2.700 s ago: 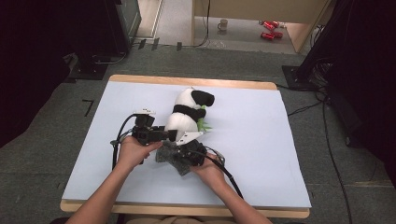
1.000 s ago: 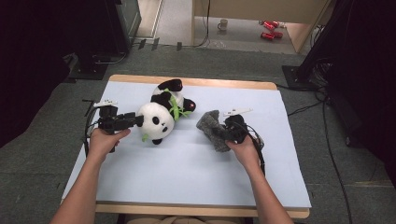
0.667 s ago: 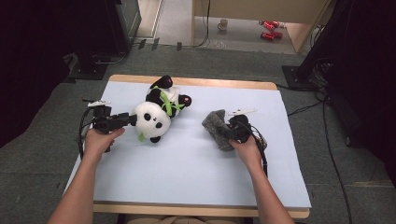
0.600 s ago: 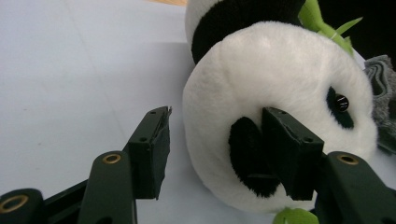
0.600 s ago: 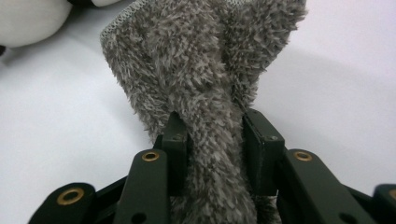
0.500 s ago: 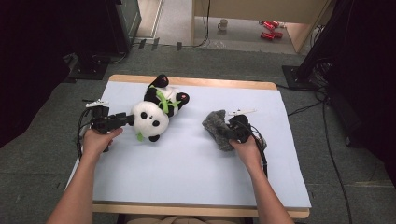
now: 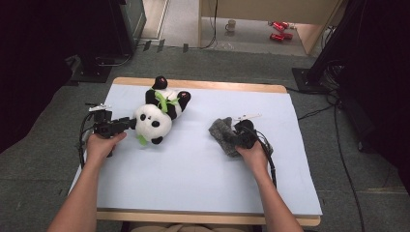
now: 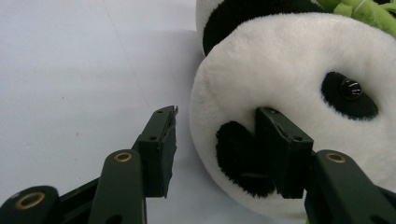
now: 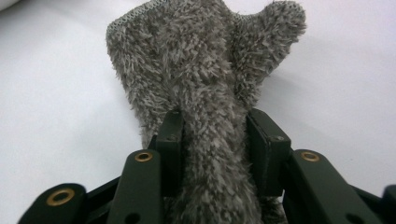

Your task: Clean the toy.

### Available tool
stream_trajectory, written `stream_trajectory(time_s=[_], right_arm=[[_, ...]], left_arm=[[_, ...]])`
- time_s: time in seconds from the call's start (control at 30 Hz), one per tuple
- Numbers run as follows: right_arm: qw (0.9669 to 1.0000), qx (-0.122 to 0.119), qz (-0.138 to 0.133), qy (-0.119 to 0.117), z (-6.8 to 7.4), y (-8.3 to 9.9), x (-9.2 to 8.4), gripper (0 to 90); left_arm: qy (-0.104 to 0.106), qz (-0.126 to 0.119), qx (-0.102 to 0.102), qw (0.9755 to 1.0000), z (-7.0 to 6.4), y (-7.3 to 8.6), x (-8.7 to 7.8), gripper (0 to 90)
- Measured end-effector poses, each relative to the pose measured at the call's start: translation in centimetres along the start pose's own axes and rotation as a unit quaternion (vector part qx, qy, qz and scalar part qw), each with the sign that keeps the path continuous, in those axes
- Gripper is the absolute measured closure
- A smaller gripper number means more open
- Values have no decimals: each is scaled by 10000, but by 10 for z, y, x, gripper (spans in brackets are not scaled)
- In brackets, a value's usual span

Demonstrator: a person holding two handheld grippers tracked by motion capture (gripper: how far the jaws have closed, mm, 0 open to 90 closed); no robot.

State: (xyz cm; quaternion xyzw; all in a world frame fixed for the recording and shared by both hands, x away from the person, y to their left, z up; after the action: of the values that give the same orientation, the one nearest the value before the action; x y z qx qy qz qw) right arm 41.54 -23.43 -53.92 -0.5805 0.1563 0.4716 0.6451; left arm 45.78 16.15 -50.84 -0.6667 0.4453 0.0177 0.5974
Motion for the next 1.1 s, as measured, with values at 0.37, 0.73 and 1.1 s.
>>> stream_trajectory(time_s=[0.37,0.73,1.1], right_arm=[[9997,225,16,-80,-4,-3,-4,436],[9986,267,-279,-375,-3,-12,-23,388],[9971,310,-571,-385,-12,-19,-44,398]], left_arm=[[-165,-6,8,9999,5,-4,-13,412],[-131,186,319,9992,0,0,-24,389],[-197,299,604,9975,-3,15,-38,374]])
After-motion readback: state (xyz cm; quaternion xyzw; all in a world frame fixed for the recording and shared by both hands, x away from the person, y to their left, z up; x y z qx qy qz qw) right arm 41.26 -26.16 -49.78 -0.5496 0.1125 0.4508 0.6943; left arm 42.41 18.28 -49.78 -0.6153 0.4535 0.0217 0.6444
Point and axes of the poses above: each handheld gripper's, and its own axes: x roughly forward along the jaws, y roughly out of its underside, z roughly to its left, the point moved 8 cm from there along x, roughly forward along the jaws, and after that the axes turned 8 degrees about x, right-handed, at the moved point
